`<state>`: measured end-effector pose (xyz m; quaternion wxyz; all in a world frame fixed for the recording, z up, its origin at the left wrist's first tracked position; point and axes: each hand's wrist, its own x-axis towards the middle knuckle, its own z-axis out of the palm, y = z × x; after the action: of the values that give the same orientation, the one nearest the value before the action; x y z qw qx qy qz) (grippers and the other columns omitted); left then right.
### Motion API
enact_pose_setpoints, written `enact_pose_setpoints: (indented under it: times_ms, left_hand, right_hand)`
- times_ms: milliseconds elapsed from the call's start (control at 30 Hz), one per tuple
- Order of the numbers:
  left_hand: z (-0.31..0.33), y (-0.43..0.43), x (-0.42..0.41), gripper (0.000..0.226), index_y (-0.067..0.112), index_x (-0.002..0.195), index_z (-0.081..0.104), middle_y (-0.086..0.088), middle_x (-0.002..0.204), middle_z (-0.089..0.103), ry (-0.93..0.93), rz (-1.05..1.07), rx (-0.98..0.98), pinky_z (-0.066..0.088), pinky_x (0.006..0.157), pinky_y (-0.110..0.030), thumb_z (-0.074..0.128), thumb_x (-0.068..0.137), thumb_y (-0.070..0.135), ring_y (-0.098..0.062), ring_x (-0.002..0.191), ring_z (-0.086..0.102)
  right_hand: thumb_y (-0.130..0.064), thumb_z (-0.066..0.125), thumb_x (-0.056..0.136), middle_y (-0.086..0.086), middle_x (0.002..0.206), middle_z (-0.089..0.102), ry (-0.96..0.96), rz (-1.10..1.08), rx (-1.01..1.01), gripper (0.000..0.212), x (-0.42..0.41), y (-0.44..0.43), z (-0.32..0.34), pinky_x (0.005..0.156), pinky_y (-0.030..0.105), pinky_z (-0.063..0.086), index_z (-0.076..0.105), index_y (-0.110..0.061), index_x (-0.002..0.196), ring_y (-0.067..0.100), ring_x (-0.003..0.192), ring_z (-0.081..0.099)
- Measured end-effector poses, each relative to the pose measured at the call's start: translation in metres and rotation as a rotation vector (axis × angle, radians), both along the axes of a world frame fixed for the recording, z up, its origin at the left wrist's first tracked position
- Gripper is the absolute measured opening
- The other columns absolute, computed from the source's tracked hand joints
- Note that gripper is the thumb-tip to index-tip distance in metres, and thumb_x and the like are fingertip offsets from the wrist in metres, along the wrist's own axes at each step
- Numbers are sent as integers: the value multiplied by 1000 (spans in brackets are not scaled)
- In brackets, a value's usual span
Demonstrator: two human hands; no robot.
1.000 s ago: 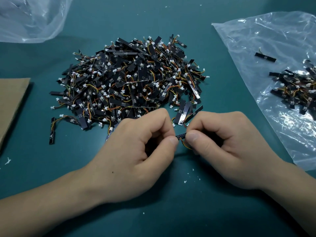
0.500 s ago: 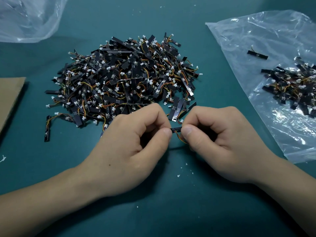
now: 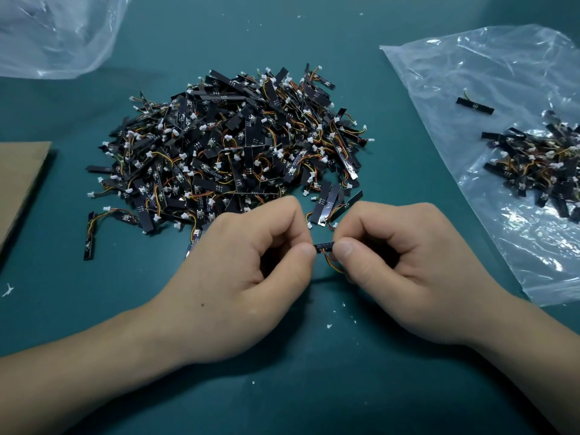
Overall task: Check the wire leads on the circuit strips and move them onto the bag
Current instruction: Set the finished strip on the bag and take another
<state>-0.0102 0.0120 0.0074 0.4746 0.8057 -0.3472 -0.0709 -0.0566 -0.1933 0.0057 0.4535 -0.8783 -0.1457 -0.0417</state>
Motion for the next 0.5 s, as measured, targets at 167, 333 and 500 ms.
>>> enact_pose_setpoints:
  times_ms: [167, 333, 500]
  left_hand:
    - [-2, 1, 1, 17, 24, 77, 52, -4, 59, 53, 33, 1, -39, 38, 48, -28, 50, 92, 32, -18, 52, 47]
    - [-3, 2, -1, 21, 23, 94, 58, -2, 65, 56, 148, -23, -168, 43, 56, -29, 44, 98, 38, -18, 58, 51]
    - [-3, 1, 1, 22, 22, 99, 66, 5, 96, 64, 38, 17, -74, 47, 72, -29, 46, 97, 33, -18, 77, 60]
  right_hand:
    - [-29, 49, 95, -1, 56, 48, 83, 87, 62, 25, 1, -4, 3, 50, 27, 36, 56, -19, 73, 15, 51, 43]
    - [-25, 50, 94, -7, 56, 38, -13, 82, 28, 25, -1, -4, 0, 52, 16, 29, 48, -27, 69, 6, 51, 35]
    - [-24, 47, 107, 0, 69, 64, -65, -313, 581, 25, 2, -3, -5, 45, 16, 35, 62, -24, 128, 12, 42, 40]
